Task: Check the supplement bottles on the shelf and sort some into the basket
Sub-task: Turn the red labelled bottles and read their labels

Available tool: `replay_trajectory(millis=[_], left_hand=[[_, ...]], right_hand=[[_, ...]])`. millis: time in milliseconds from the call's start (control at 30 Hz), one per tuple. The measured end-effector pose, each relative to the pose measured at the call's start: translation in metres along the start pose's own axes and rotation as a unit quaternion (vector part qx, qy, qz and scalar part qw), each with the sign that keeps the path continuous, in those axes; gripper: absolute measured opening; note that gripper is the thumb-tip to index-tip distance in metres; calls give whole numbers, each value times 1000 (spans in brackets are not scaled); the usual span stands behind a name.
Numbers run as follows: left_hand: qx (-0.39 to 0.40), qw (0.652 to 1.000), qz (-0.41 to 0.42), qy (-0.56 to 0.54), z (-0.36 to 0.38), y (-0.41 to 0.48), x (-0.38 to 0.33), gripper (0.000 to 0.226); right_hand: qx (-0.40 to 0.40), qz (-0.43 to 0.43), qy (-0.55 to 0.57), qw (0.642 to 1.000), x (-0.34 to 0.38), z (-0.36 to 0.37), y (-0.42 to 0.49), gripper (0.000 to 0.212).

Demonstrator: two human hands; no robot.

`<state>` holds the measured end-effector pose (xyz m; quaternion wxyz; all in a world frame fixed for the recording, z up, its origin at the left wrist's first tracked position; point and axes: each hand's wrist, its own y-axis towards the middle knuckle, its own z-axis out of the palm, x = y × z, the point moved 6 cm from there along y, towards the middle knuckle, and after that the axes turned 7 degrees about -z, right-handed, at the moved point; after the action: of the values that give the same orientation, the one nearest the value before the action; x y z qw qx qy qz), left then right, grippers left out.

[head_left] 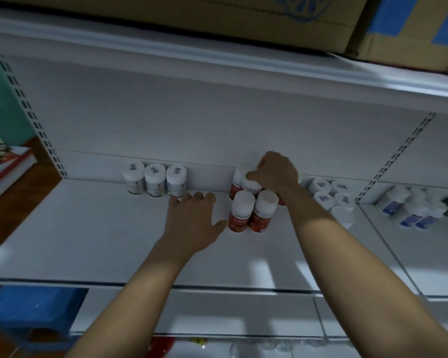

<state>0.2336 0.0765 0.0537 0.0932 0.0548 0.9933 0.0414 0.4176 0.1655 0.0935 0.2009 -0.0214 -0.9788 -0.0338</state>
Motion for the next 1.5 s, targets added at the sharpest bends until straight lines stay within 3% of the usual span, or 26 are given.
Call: replay_trajectory(millis=[133, 267, 467, 533, 667, 800, 1000, 1133, 1367, 1500], left_hand=[[-7, 1000, -2, 5, -1, 2, -9, 58], [-35, 999, 21, -12, -8, 0, -33, 57], [-82, 990, 64, -95, -26, -12, -72, 53], [-51, 983, 79, -159, -27, -20, -86, 54], [96, 921, 113, -361, -18, -47, -112, 70], [143, 866, 138, -459, -10, -75, -127, 79], [174, 828, 121, -519, 12, -95, -132, 93], [142, 831, 86, -530, 20, -101, -128, 103], [89, 868, 86, -480, 19, -105, -122, 105], [83, 881, 94, -455, 19, -108, -121, 109]], right_hand=[[-93, 7, 76, 993, -13, -47, -15, 26], [-177, -19, 209, 962, -26, -81, -45, 29], [-193, -12, 360, 913, -48, -100, -93, 14], [-180, 2, 409, 895, -52, -98, -110, 9], [-174, 22, 512, 841, -62, -86, -144, 5], [-152, 39, 545, 824, -73, -61, -165, 10], [-97, 91, 570, 811, -87, -22, -185, 12], [-91, 112, 611, 779, -89, -13, -192, 28], [-89, 102, 666, 734, -85, -5, -196, 16], [-74, 98, 711, 692, -83, 0, -198, 34]])
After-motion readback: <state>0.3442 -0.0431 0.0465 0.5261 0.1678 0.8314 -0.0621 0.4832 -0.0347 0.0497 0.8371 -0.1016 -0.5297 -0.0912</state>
